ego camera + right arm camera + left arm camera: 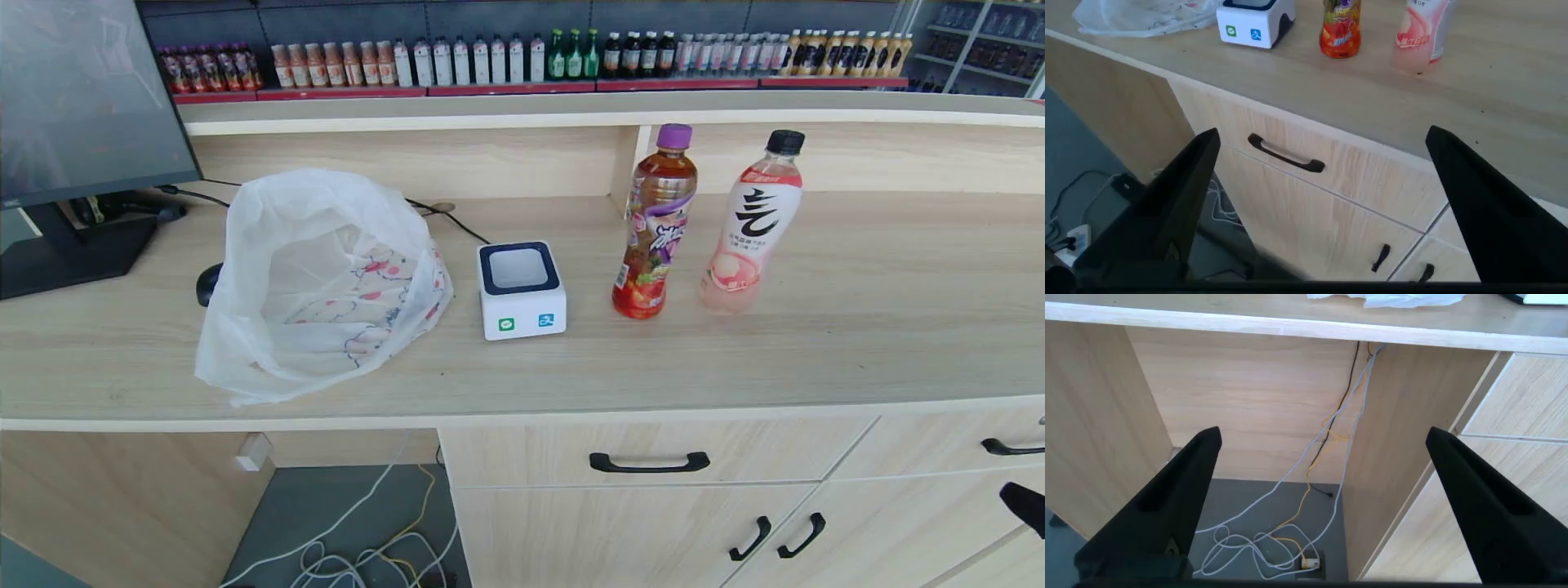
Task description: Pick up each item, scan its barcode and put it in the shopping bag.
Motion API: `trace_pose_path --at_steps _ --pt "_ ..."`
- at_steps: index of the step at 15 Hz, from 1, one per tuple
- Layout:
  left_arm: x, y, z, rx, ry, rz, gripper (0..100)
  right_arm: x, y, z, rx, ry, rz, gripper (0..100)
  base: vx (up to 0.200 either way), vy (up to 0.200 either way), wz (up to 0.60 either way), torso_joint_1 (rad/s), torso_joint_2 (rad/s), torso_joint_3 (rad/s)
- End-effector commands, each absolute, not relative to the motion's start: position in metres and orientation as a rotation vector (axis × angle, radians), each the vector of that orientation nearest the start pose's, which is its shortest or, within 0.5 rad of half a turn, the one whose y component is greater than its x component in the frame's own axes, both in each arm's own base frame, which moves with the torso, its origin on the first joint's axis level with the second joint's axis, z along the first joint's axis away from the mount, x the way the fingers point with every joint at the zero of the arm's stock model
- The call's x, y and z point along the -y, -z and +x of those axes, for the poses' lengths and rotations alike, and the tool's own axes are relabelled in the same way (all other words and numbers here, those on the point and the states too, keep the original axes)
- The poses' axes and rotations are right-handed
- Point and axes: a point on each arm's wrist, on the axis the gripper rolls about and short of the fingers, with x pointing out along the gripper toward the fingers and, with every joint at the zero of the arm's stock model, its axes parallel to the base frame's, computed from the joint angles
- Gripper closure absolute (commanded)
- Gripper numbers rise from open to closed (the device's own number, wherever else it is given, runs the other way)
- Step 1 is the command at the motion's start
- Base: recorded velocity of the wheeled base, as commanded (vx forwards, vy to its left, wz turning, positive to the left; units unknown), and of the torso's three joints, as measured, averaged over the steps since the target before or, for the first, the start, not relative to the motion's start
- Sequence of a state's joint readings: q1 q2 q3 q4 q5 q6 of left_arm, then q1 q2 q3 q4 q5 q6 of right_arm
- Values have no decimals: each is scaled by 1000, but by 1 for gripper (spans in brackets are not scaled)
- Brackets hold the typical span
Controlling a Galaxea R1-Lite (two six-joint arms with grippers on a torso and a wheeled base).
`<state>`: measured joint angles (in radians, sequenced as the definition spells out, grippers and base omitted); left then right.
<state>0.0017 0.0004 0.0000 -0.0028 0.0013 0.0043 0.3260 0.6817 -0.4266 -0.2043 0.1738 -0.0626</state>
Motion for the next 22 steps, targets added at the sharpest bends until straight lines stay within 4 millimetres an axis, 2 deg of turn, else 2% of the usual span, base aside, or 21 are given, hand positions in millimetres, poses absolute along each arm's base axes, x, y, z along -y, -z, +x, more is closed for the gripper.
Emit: trace_pose_path --at_steps 1,4,6,9,10,12,17,20,22 --pt "0 -76 -23 3 -3 5 0 -40 -213 87 -84 -571 -88 0 0 0 0 0 0 0" --pt "0 -76 -23 3 -3 5 0 -65 -218 126 -31 -614 -85 0 0 0 0 0 0 0" --pt "0 -76 -23 3 -3 5 0 -82 -222 141 -15 -604 -86 0 0 0 0 0 0 0" --pt "0 -76 -23 3 -3 5 0 -120 -222 152 -51 -627 -101 0 0 0 0 0 0 0" --pt "0 -76 -23 3 -3 5 0 -126 -222 156 -58 -585 -107 0 0 0 0 0 0 0" --pt "0 -76 -23 3 -3 5 0 -133 -226 165 -51 -497 -127 0 0 0 0 0 0 0" --pt "0 -76 -23 3 -3 5 0 -139 -230 176 -14 -421 -270 0 0 0 0 0 0 0" --pt "0 -76 -23 3 -3 5 0 -156 -230 182 27 -438 -257 0 0 0 0 0 0 0" --pt "0 -76 -23 3 -3 5 0 -177 -220 196 65 -393 -183 0 0 0 0 0 0 0"
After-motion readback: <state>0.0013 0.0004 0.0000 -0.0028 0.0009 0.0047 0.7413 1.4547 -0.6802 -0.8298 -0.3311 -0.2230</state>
